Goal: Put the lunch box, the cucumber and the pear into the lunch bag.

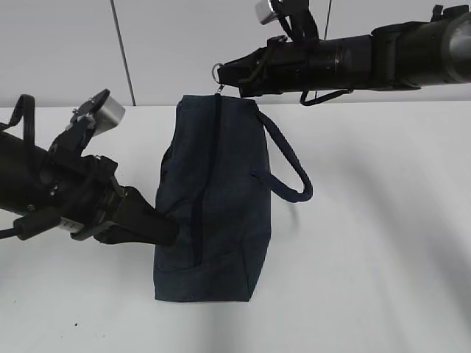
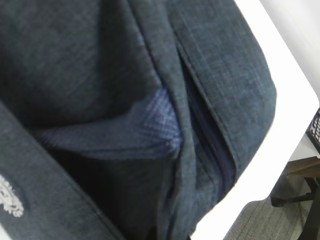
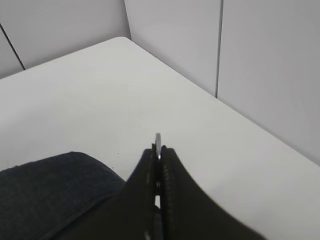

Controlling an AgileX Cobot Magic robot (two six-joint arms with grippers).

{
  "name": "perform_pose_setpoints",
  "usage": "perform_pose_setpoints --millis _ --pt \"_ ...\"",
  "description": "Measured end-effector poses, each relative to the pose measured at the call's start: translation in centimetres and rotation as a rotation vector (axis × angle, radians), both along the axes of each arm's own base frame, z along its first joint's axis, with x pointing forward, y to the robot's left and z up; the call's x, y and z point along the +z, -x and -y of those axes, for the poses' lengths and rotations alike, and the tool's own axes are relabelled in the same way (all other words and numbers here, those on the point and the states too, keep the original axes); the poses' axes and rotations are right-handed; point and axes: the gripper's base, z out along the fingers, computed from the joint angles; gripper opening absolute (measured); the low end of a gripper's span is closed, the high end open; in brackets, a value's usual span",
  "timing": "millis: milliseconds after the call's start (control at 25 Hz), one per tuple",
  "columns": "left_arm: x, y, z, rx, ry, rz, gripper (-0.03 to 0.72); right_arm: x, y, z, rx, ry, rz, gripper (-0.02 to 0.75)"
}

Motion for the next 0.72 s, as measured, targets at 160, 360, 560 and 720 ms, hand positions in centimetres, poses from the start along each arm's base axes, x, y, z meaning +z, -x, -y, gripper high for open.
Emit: perform_pose_setpoints --millis 160,360,560,720 --pt "0.1 -0.2 -0.3 0.018 0.006 -0.009 -0.011 -0.8 -0.8 1.2 0.031 -0.082 -0.088 0.006" --pt "0.9 -0.8 -0.3 0.026 0.025 0.004 0.015 -0.8 -0.8 1.7 0.057 -0.102 -0.112 0.006" --pt "3.2 -2.4 -1.0 0.072 0.074 -0.015 0.230 -0.9 -0.8 1.7 0.054 -0.108 -0.129 0.006" --pt "5.3 -3.8 -1.8 0.122 0.118 -0.011 0.392 -0.8 -0.7 1.6 0.069 -0.123 -0.139 0.006"
